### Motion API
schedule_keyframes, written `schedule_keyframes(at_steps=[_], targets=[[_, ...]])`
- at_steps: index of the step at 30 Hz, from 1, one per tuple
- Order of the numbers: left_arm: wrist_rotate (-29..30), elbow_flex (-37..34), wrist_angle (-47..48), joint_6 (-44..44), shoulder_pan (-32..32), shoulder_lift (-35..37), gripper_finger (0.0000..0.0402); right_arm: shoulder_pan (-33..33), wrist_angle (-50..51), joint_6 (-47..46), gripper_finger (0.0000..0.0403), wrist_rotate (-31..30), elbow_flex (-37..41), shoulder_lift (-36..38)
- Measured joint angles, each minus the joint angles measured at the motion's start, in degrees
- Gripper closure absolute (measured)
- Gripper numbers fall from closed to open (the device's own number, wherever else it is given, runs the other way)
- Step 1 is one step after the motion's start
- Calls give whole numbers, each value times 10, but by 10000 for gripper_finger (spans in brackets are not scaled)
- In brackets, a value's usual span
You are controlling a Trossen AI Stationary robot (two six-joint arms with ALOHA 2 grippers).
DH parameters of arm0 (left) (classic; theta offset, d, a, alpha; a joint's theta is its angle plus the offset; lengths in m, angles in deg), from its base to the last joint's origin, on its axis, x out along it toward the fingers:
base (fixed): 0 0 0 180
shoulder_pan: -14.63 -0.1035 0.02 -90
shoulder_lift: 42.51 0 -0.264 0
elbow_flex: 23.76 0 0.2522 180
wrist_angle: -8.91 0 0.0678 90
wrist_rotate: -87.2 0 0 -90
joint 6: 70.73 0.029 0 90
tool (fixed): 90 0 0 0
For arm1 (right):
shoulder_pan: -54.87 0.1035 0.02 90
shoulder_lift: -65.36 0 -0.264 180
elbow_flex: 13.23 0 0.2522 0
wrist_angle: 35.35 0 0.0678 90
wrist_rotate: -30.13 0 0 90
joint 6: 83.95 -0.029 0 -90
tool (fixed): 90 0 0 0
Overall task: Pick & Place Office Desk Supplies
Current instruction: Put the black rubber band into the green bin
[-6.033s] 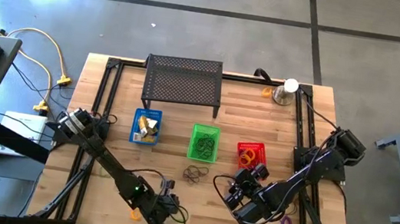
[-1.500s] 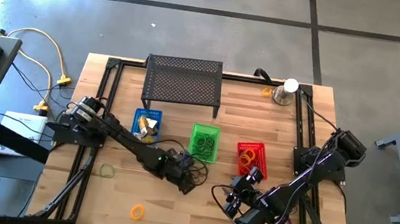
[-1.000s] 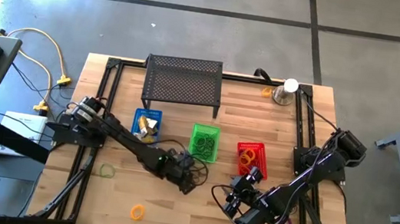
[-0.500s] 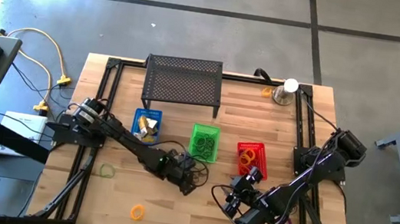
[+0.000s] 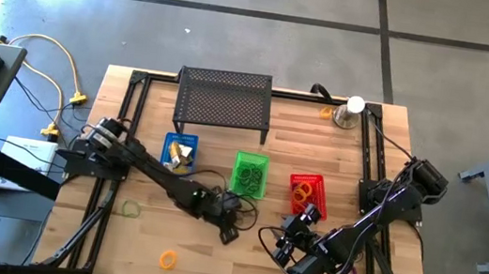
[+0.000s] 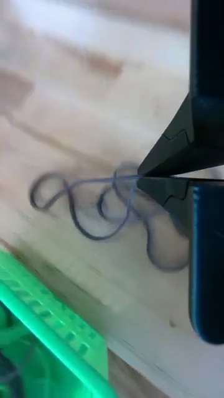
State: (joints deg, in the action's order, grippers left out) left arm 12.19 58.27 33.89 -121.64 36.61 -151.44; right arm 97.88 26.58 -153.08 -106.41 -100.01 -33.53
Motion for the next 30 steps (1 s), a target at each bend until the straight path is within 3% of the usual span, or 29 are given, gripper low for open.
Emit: schedule_keyframes(at_steps=[19, 30], targets=[[22, 0, -12, 77, 46, 153, 400, 0, -2, 0, 187, 0, 0, 0], [22, 0, -17, 145, -54, 237, 400, 0, -4, 0, 187, 0, 0, 0]])
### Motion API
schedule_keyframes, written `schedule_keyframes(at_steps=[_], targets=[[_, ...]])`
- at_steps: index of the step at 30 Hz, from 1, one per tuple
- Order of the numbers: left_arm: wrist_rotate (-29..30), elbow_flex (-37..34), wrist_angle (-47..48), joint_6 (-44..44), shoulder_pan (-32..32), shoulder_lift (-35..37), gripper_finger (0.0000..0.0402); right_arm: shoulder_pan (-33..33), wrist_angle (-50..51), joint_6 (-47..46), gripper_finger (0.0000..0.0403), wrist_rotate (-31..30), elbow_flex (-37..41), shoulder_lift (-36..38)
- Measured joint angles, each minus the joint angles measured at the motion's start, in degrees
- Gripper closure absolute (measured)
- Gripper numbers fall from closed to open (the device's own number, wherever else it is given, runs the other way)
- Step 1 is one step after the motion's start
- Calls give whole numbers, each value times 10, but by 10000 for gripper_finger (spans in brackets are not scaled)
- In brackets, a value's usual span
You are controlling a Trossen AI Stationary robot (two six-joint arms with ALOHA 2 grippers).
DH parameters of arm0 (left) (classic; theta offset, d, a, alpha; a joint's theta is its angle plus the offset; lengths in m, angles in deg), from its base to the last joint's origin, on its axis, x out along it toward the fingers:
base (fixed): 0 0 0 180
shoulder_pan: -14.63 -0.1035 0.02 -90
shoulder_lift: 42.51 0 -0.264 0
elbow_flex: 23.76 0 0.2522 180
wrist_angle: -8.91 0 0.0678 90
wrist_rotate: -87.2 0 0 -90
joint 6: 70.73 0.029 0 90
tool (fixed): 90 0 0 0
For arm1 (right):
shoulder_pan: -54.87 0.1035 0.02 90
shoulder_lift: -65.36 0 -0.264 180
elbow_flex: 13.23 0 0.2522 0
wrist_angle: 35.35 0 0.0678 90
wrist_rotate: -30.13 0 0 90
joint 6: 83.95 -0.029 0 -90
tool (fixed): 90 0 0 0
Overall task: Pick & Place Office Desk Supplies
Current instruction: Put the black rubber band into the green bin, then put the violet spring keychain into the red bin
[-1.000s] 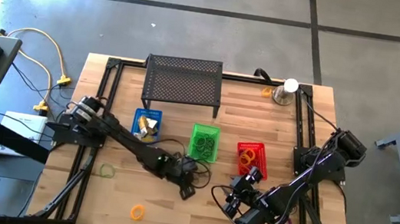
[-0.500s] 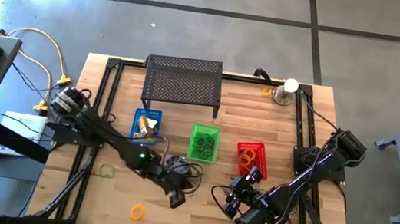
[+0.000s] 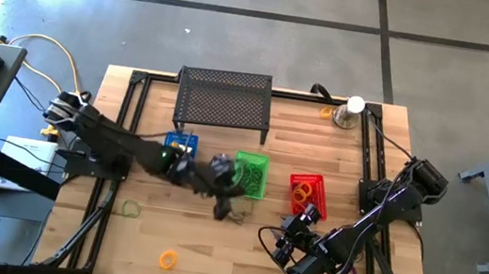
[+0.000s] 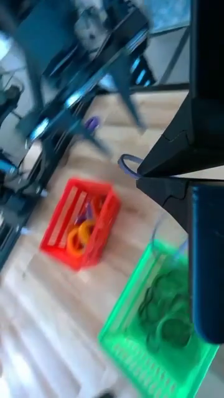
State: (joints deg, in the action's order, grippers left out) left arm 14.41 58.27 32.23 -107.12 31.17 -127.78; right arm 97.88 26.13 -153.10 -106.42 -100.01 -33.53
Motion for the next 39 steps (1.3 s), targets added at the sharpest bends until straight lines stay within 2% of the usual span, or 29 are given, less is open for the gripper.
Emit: schedule_keyframes(at_steps=[8, 15, 21, 24, 31, 36, 39], targets=[[-44, 0, 14, -15, -95, -34, 400, 1, -2, 0, 187, 0, 0, 0], [-62, -1, 25, -30, -126, -83, 401, 1, -4, 0, 187, 0, 0, 0], [-109, 0, 29, -44, -143, -92, 401, 1, -5, 0, 187, 0, 0, 0], [-113, 0, 46, -56, -144, -92, 397, 1, -6, 0, 187, 0, 0, 0], [-113, -1, 78, -61, -144, -103, 336, 1, -9, 0, 187, 0, 0, 0], [-109, 0, 44, -61, -144, -111, 286, 1, -19, 8, 187, 1, 0, 0], [-111, 0, 8, -61, -144, -108, 273, 1, -32, 28, 187, 1, 0, 0]])
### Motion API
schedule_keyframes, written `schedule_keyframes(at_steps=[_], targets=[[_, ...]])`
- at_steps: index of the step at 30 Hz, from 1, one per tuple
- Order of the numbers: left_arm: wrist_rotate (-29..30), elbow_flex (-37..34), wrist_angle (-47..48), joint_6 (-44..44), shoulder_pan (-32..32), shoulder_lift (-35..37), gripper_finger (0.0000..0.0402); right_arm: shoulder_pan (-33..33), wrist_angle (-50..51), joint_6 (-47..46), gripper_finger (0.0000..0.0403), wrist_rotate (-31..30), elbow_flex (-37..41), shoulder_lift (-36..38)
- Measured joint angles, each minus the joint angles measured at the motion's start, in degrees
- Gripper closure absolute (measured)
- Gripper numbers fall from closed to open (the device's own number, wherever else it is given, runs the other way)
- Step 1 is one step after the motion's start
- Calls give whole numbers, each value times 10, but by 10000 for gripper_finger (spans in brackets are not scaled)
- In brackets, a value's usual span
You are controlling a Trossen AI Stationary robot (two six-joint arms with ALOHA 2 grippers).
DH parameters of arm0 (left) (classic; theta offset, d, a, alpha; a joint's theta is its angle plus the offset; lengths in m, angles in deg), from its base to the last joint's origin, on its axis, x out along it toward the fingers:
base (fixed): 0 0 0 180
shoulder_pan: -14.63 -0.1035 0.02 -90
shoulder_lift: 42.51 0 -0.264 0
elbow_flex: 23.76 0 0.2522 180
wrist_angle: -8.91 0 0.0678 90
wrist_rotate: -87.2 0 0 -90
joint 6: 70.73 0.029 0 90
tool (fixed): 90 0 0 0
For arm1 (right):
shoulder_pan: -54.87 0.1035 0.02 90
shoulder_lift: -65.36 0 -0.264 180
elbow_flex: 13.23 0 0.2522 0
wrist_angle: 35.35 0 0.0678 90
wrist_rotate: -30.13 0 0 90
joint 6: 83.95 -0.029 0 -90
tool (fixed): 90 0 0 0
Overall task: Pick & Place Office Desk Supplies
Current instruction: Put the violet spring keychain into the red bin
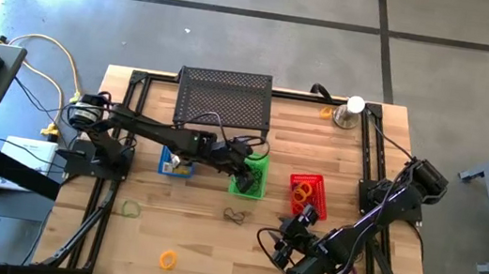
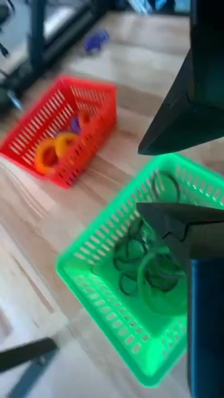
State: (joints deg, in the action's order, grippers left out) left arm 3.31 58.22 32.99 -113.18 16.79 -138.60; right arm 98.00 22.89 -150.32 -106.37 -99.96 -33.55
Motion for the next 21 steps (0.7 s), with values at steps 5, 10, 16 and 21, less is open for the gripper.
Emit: schedule_keyframes(at_steps=[5, 10, 16, 21], targets=[[-46, 0, -61, 8, 5, 26, 270, 3, -43, 27, 187, 7, 0, 0], [-117, 1, -49, 52, 31, 48, 270, 17, -49, 38, 187, 162, 0, 0], [-155, 0, 10, 56, 80, 52, 270, 67, -49, -61, 187, 331, 0, 0], [-128, 0, 53, 56, 143, 52, 270, 130, -33, -253, 187, 360, 0, 0]])
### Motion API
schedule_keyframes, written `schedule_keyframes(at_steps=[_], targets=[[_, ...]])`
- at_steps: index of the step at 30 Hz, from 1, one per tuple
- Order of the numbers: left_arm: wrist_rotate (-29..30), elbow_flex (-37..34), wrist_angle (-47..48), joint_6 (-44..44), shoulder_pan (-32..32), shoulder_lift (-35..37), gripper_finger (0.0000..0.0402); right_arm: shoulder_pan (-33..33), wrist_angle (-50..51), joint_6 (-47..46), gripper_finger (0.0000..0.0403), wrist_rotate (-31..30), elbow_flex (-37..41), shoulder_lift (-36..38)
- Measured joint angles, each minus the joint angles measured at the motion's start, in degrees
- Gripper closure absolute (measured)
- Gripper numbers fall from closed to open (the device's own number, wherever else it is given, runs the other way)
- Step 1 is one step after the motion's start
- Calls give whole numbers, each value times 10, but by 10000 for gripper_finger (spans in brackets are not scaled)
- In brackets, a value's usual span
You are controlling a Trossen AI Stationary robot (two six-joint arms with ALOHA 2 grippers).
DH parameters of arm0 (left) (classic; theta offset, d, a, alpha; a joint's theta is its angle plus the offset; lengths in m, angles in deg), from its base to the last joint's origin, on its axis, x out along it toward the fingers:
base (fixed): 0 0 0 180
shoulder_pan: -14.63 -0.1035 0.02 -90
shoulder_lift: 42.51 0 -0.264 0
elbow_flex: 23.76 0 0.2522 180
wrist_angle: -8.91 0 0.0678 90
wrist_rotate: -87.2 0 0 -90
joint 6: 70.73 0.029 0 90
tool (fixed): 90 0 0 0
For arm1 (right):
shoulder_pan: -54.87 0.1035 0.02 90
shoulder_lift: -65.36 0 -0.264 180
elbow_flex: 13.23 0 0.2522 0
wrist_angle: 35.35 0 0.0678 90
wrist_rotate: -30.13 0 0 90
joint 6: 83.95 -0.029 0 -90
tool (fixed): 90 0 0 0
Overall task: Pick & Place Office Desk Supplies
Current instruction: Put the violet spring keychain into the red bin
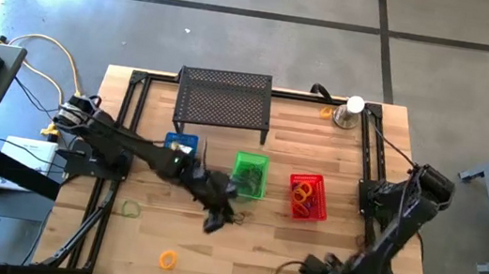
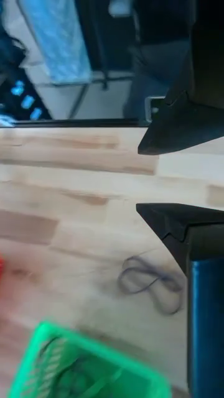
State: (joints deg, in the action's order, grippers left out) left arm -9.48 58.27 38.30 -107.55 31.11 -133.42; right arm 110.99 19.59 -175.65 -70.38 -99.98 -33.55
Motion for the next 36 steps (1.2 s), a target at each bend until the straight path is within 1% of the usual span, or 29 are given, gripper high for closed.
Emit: schedule_keyframes(at_steps=[3, 5, 6, 8, 10, 13, 15, 19, 22, 24, 29, 36], targets=[[39, 0, 4, 0, 44, 0, 270, 35, 43, -120, 187, -5, 0, 0], [58, 0, 4, 0, 72, 0, 270, 59, 81, -196, 187, 6, 0, -4], [70, 0, 4, 0, 86, 0, 270, 68, 101, -233, 187, 23, 0, -8], [90, 0, 3, 0, 114, 0, 270, 82, 141, -295, 187, 81, 0, -21], [114, 0, 2, -3, 141, 0, 270, 94, 171, -330, 187, 132, 0, -30], [144, 0, 2, -5, 180, 0, 270, 96, 171, -341, 187, 156, 0, -42], [164, 0, 1, -10, 204, 0, 270, 96, 164, -340, 187, 160, 0, -47], [193, 0, -2, -16, 247, 0, 270, 96, 171, -322, 187, 180, 0, -59], [212, 0, -8, -16, 271, 0, 270, 96, 179, -311, 187, 183, 0, -65], [224, 0, -16, -16, 283, 0, 270, 96, 191, -311, 187, 174, 1, -66], [226, 0, -33, -9, 300, 0, 270, 95, 182, -300, 187, 166, 36, -66], [231, 0, -43, -11, 311, 0, 270, 95, 84, -302, 187, 177, 106, -63]])
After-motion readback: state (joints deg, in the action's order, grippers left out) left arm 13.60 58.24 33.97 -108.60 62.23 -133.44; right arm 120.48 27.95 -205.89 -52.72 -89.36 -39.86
